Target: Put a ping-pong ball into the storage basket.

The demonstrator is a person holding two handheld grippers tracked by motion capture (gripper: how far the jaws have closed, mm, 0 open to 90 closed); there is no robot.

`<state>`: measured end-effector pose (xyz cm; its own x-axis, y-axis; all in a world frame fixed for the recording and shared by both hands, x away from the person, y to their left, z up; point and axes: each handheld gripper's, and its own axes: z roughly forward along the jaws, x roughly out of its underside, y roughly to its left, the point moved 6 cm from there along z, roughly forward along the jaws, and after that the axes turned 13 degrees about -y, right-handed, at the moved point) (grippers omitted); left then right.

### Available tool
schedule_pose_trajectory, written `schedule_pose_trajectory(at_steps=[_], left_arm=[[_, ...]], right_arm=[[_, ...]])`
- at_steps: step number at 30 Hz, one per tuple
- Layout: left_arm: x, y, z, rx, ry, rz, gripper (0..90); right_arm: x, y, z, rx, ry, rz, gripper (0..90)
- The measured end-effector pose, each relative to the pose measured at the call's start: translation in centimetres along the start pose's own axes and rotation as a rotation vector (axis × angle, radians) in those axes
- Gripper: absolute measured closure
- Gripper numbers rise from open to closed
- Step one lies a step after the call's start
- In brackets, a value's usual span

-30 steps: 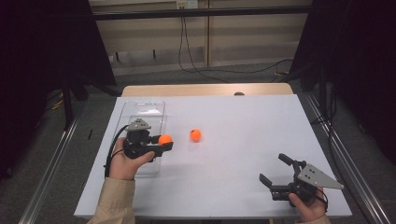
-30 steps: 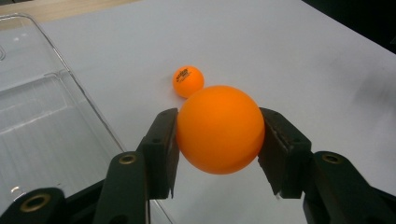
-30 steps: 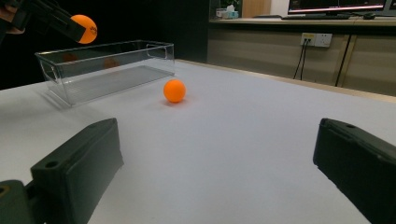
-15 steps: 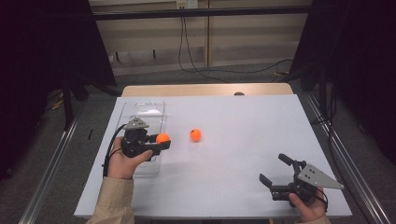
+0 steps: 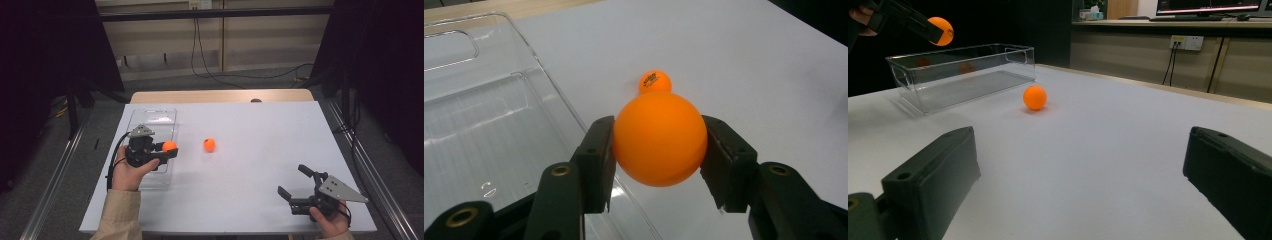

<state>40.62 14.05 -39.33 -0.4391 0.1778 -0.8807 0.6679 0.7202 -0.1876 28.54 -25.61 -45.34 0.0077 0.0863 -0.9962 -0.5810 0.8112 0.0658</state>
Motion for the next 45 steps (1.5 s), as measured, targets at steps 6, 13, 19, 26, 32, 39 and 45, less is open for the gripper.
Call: schedule_pose_trajectory(at_steps=[6, 13, 19, 26, 32, 39, 45], left_arm=[[0.1, 0.3, 0.1, -0.010, 0.003, -0.003, 50.9], [0.2, 0.8, 0.0, -0.028, -0.001, -0.008, 50.9], [0.2, 1.0, -0.1, -0.041, -0.003, -0.007, 50.9], [0.1, 1.3, -0.3, -0.053, -0.006, -0.004, 50.9], [0.0, 1.6, -0.4, -0.059, -0.008, -0.008, 50.9], [-0.1, 1.9, -0.7, -0.074, -0.016, -0.012, 50.9], [-0.1, 2.2, -0.8, -0.083, -0.021, -0.016, 50.9]], right_arm=[[0.0, 0.0, 0.0, 0.000, -0.001, -0.001, 0.7], [0.0, 0.0, 0.0, -0.001, -0.001, 0.000, 0.7], [0.0, 0.0, 0.0, -0.001, -0.001, 0.001, 0.7], [0.0, 0.0, 0.0, 0.000, -0.001, 0.001, 0.8], [0.0, 0.0, 0.0, -0.002, -0.001, -0.001, 0.8], [0.0, 0.0, 0.0, -0.001, -0.002, 0.000, 0.8], [0.0, 0.0, 0.0, 0.001, -0.002, -0.001, 0.8]])
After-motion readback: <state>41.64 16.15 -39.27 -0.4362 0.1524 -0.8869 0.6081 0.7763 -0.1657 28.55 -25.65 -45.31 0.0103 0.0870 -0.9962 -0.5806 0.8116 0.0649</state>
